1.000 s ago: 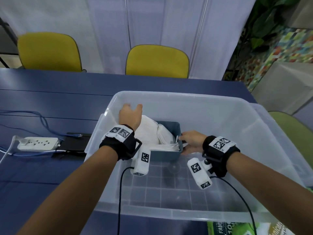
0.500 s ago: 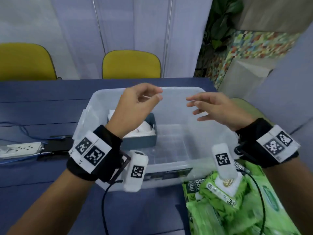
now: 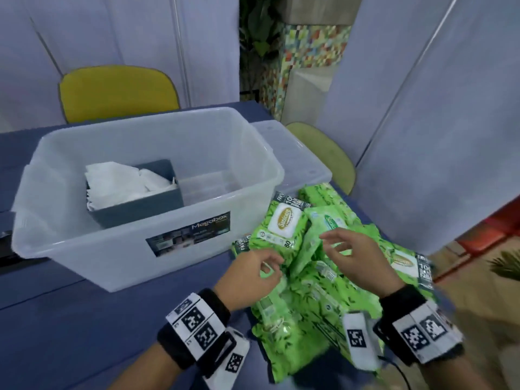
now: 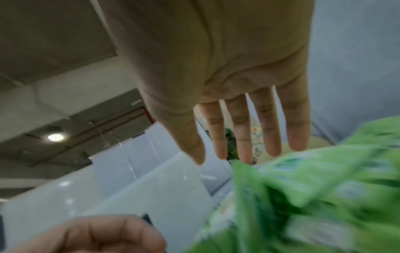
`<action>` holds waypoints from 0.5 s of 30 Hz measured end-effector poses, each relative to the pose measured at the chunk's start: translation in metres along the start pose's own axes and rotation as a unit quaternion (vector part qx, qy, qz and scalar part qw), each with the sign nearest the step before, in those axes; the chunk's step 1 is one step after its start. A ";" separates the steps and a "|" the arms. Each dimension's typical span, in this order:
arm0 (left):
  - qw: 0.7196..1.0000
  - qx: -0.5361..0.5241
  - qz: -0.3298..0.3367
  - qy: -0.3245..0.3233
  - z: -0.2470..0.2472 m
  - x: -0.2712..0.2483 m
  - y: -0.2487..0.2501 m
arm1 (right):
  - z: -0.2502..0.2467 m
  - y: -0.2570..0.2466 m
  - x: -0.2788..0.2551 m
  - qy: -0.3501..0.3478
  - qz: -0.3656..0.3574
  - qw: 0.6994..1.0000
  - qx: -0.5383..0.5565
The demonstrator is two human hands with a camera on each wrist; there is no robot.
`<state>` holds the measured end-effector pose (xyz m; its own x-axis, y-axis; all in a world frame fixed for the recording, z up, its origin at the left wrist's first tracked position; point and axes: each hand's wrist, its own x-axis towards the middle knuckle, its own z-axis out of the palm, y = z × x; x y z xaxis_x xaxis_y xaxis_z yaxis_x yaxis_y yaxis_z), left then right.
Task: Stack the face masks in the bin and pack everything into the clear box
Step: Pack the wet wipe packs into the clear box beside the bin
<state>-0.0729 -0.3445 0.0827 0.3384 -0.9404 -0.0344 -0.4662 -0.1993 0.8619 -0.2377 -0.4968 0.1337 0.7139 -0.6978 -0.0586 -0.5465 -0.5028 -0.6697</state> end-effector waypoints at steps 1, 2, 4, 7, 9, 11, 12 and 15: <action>1.000 0.010 -0.017 -0.016 0.012 -0.001 -0.005 | 0.004 0.011 -0.010 -0.010 0.025 0.999 -0.024; 0.999 0.019 -0.042 -0.029 0.023 -0.001 -0.008 | 0.009 0.021 -0.020 -0.025 0.048 0.997 -0.048; 0.995 0.023 -0.090 -0.044 0.041 -0.002 -0.013 | 0.018 0.040 -0.036 -0.059 0.091 0.991 -0.074; 0.991 0.025 -0.119 -0.063 0.058 -0.002 -0.013 | 0.035 0.060 -0.053 -0.106 0.134 0.978 -0.116; 0.989 0.010 -0.130 -0.072 0.067 0.000 -0.011 | 0.047 0.070 -0.061 -0.120 0.143 0.968 -0.170; 0.987 -0.010 -0.141 -0.075 0.074 0.004 -0.009 | 0.056 0.077 -0.064 -0.114 0.143 0.961 -0.210; 0.987 -0.017 -0.146 -0.073 0.078 0.005 -0.008 | 0.059 0.079 -0.065 -0.109 0.140 0.958 -0.225; 0.980 -0.064 -0.178 -0.052 0.088 0.007 -0.006 | 0.066 0.086 -0.065 -0.084 0.133 0.953 -0.257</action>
<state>-0.1392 -0.3741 0.0325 0.3729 -0.8414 -0.3912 -0.2240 -0.4908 0.8420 -0.3019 -0.4610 0.0309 0.5559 -0.7660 -0.3229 -0.8300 -0.5328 -0.1650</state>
